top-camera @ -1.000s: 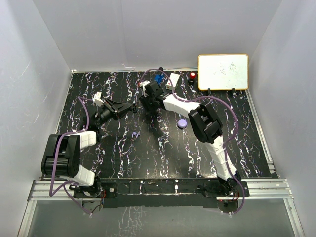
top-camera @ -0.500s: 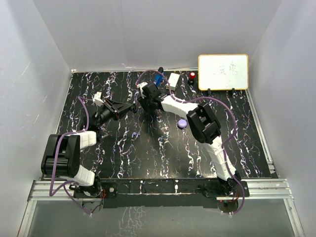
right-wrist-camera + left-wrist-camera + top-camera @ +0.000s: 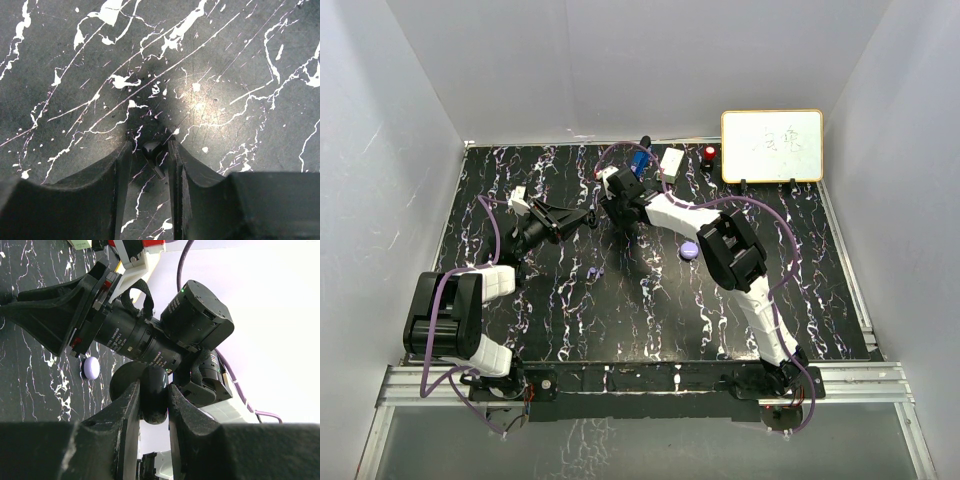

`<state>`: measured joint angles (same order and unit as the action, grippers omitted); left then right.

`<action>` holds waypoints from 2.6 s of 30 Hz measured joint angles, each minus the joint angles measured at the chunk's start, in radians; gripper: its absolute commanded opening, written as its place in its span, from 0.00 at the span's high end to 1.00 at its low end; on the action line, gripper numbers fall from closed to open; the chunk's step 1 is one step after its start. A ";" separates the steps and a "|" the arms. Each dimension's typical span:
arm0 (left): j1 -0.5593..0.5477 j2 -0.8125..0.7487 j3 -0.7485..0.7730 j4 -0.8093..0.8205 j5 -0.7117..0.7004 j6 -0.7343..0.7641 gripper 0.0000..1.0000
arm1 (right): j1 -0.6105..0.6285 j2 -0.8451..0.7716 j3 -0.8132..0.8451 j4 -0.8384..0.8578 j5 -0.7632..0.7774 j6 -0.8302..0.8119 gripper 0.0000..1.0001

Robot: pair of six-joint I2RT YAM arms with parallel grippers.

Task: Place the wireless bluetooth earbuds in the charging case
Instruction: Pick up the earbud from the center of the board.

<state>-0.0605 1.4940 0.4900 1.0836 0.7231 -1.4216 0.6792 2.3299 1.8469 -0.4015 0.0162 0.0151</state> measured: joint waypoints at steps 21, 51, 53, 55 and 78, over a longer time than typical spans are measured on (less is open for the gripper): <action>0.000 0.000 0.000 0.000 0.000 0.000 1.00 | 0.002 0.003 0.005 0.001 0.017 -0.010 0.90; -0.014 0.099 0.024 0.061 0.102 -0.018 1.00 | -0.116 -0.590 -0.553 0.541 -0.253 0.255 0.94; -0.022 0.114 0.028 0.078 0.106 -0.027 1.00 | -0.114 -0.615 -0.584 0.589 -0.289 0.276 0.95; -0.030 0.121 0.034 0.089 0.110 -0.030 1.00 | -0.112 -0.636 -0.614 0.629 -0.312 0.291 0.95; -0.138 0.156 0.121 0.054 0.104 -0.018 1.00 | -0.095 -0.719 -0.835 0.911 -0.447 0.354 1.00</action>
<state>-0.1986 1.6501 0.6113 1.1374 0.8272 -1.4391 0.5842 1.6104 1.0122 0.5095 -0.4305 0.3691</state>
